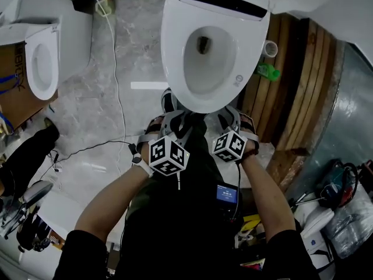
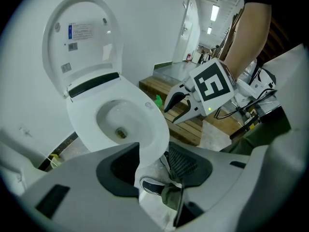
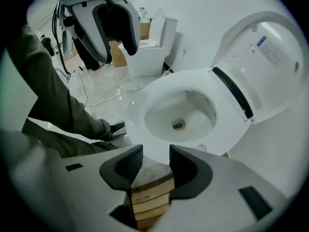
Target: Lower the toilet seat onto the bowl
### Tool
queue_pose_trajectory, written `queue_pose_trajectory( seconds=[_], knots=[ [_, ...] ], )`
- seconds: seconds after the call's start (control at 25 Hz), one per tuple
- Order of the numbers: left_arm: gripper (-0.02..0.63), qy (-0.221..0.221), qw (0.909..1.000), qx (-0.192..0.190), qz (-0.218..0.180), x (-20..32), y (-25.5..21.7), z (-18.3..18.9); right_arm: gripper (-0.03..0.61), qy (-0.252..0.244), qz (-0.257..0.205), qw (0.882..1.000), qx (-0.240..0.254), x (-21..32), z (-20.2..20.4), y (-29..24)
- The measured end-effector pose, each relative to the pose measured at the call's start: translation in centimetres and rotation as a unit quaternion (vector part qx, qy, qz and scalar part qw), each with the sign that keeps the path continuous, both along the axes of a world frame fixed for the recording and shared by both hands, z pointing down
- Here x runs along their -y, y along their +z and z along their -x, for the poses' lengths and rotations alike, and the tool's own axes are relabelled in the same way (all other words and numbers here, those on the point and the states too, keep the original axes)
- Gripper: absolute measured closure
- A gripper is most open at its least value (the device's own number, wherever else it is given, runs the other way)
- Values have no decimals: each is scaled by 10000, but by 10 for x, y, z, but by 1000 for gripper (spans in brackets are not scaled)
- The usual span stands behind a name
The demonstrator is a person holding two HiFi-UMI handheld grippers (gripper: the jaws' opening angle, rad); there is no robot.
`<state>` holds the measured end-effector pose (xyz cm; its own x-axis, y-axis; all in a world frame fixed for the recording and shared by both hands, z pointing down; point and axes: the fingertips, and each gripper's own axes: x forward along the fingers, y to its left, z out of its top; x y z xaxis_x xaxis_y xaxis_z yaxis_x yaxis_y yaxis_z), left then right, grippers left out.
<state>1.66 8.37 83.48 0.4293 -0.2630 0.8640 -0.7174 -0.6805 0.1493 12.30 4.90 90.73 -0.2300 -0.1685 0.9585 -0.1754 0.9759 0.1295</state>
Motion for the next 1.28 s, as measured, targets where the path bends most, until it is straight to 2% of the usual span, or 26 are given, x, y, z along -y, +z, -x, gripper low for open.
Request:
queue_pose_trajectory(
  seconds=[0.12, 0.36, 0.48, 0.64, 0.84, 0.96, 1.08, 1.28],
  knots=[
    [415, -30, 9998, -4, -209, 13, -30, 2, 393, 141, -264, 9994, 186, 21, -1, -41],
    [422, -139, 9972, -68, -730, 39, -107, 9, 417, 111, -974, 9934, 595, 58, -5, -141],
    [423, -264, 9953, -169, -914, 48, -151, 15, 420, 357, -1356, 9870, 783, 74, -13, -196],
    [425, -443, 9889, -229, -1401, 65, -215, 25, 425, 732, -1964, 9726, 1008, 101, -33, -271],
    [425, -748, 9799, -469, -1788, 73, -288, 30, 430, 1518, -2498, 9455, 1436, 117, -62, -369],
    [425, -872, 9752, -630, -1932, 75, -324, 27, 431, 2094, -2680, 9201, 1945, 120, -66, -424],
    [425, -918, 9682, -817, -2179, 81, -365, 24, 433, 2281, -2930, 8930, 2543, 120, -59, -473],
    [425, -1081, 9536, -1355, -2461, 91, -422, 13, 439, 2910, -2644, 8612, 3222, 117, -52, -524]
  ],
)
